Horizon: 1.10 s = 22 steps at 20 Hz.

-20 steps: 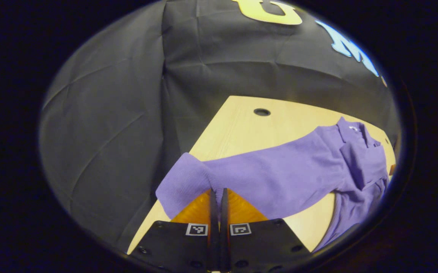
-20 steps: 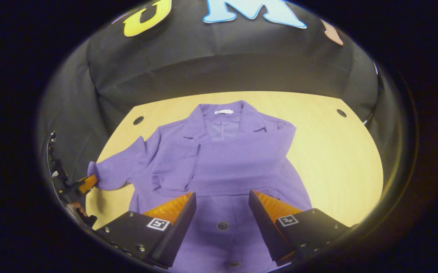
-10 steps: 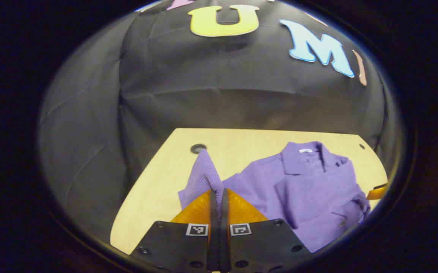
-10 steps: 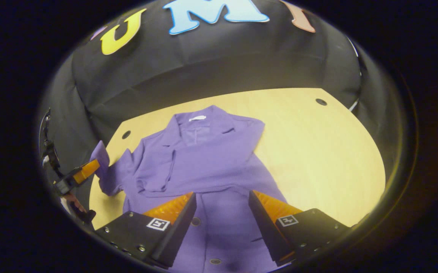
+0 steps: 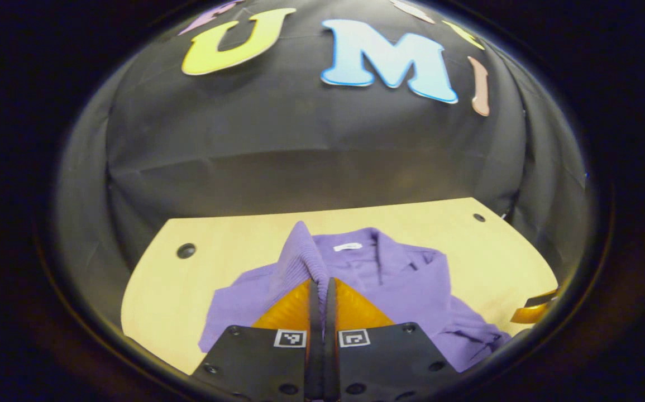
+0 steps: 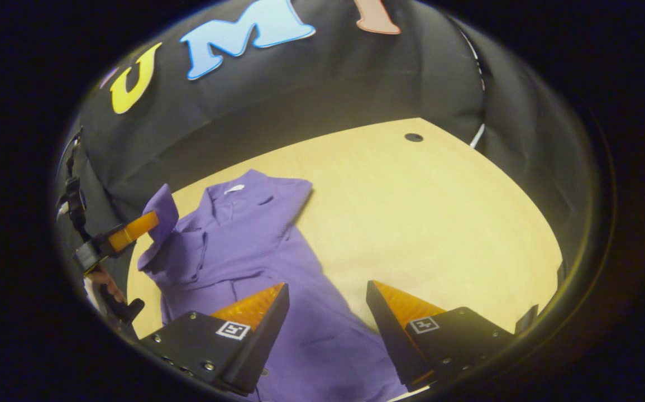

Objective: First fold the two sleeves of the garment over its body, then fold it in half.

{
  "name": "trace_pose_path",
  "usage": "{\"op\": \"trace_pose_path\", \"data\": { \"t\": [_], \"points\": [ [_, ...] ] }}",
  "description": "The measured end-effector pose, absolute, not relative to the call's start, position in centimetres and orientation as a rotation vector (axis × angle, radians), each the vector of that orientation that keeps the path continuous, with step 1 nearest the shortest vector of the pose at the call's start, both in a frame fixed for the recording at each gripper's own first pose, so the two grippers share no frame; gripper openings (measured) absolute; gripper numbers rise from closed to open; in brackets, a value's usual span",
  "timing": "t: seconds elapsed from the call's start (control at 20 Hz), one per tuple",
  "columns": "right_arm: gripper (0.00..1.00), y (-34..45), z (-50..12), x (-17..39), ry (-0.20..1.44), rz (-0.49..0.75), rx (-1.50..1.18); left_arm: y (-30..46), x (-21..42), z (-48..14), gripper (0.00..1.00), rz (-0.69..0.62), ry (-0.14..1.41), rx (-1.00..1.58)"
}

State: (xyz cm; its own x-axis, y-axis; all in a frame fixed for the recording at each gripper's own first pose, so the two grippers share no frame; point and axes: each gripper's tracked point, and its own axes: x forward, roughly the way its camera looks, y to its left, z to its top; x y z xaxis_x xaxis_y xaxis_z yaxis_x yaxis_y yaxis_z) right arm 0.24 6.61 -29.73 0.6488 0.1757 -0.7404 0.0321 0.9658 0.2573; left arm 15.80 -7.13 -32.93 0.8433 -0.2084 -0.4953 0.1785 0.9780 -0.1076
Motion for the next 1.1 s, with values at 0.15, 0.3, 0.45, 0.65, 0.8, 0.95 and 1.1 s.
{"op": "trace_pose_path", "data": {
  "t": [0.15,0.3,0.45,0.65,0.8,0.95,1.1],
  "points": [
    [0.88,3.6,-30.2,-0.4,0.869,0.048,0.272,-12.7,16.2,-33.2,0.07,-0.267,0.539,-0.057],
    [0.88,0.7,-30.6,-0.6,0.876,0.019,0.285,-17.2,16.4,-33.9,0.07,-0.311,0.557,-0.056],
    [0.88,-1.7,-30.9,-0.6,0.882,0.0,0.292,-21.1,16.4,-35.3,0.07,-0.336,0.588,-0.046],
    [0.88,-4.3,-31.1,-0.3,0.884,-0.015,0.298,-24.1,16.1,-38.8,0.07,-0.343,0.642,-0.002],
    [0.88,-5.5,-31.5,-0.2,0.891,-0.018,0.295,-24.5,15.7,-41.1,0.07,-0.32,0.676,0.02],
    [0.87,-6.3,-31.8,-0.1,0.894,-0.013,0.293,-24.8,15.2,-42.2,0.07,-0.312,0.695,0.043],
    [0.88,-6.1,-31.7,-0.1,0.892,0.001,0.29,-25.1,15.2,-41.7,0.14,-0.326,0.689,0.038]
  ]
}}
